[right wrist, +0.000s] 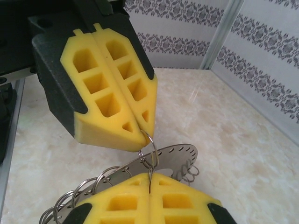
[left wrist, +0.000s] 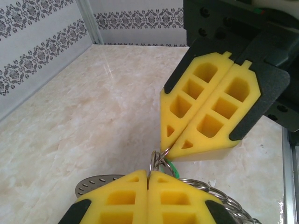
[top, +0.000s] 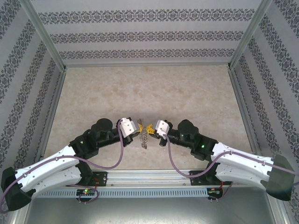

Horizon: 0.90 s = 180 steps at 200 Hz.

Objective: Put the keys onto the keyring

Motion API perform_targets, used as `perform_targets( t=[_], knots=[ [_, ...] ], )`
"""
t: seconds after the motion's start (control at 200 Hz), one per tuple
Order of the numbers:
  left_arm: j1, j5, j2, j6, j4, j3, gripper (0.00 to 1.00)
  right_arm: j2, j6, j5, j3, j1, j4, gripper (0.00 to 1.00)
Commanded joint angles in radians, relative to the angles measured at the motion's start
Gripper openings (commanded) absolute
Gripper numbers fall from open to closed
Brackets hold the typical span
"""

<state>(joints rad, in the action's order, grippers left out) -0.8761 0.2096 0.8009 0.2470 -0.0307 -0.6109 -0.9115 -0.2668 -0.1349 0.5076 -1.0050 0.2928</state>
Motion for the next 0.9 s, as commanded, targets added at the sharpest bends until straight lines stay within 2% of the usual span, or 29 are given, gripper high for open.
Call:
perform_targets(
  t=[0.0, 0.215, 0.894],
  knots=[
    [-0.004, -0.004, -0.009, -0.012, 0.036, -0.004, 0.00, 0.028, -0.048, -0.004, -0.036, -0.028, 0.167, 0.00],
    [-0.004, -0.017, -0.009, -0.012, 0.033, 0.000, 0.00, 0.040, -0.076, 0.015, -0.064, -0.043, 0.237, 0.00],
    [-0.004, -0.027, 0.003, -0.003, 0.023, -0.004, 0.00, 0.114, -0.075, 0.053, -0.030, -0.043, 0.165, 0.00]
  ],
)
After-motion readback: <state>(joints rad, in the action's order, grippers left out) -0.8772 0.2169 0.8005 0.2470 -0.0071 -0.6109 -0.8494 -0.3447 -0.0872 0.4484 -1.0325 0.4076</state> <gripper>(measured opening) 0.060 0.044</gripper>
